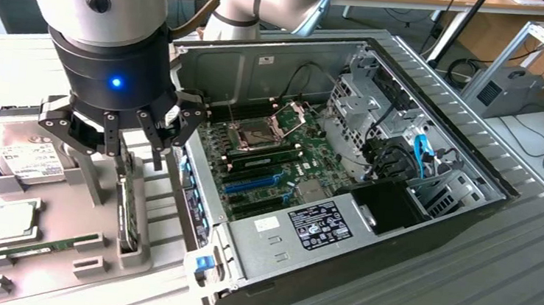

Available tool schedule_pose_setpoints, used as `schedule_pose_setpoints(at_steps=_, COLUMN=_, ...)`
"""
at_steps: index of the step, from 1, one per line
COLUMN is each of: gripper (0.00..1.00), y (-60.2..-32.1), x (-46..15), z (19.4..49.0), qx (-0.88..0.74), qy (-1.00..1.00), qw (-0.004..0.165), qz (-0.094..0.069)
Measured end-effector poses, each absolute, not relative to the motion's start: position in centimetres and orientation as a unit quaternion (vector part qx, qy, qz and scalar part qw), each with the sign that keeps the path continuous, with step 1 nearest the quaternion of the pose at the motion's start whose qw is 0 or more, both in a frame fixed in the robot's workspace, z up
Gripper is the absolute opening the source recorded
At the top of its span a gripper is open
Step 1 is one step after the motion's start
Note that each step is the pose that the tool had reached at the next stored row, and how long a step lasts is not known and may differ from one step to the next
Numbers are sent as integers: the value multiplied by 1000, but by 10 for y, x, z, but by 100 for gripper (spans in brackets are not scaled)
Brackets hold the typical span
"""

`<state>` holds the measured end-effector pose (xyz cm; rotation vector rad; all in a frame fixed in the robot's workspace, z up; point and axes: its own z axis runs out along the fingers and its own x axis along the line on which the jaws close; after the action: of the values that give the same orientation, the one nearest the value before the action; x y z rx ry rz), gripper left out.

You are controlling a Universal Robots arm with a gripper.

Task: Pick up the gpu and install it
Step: 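Pick up the gpu and move the gpu toward the slot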

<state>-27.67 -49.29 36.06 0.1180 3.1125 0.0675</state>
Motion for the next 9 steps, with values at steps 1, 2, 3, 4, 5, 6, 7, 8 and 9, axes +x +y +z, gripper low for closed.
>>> schedule_pose_setpoints(at_steps=1, gripper=42, y=-493, x=-277, z=360, qx=38, qy=999, qw=13, qz=22)
schedule_pose_setpoints(at_steps=2, gripper=42, y=-493, x=-277, z=360, qx=38, qy=999, qw=13, qz=22)
schedule_pose_setpoints(at_steps=3, gripper=42, y=-493, x=-277, z=360, qx=38, qy=999, qw=13, qz=22)
schedule_pose_setpoints(at_steps=4, gripper=42, y=-493, x=-277, z=360, qx=38, qy=999, qw=13, qz=22)
schedule_pose_setpoints(at_steps=5, gripper=42, y=-493, x=-277, z=359, qx=38, qy=999, qw=13, qz=22)
schedule_pose_setpoints(at_steps=6, gripper=42, y=-493, x=-277, z=359, qx=38, qy=999, qw=13, qz=22)
schedule_pose_setpoints(at_steps=7, gripper=42, y=-493, x=-277, z=359, qx=38, qy=999, qw=13, qz=22)
schedule_pose_setpoints(at_steps=8, gripper=42, y=-493, x=-277, z=358, qx=38, qy=999, qw=13, qz=22)
schedule_pose_setpoints(at_steps=9, gripper=42, y=-493, x=-277, z=358, qx=38, qy=999, qw=13, qz=22)
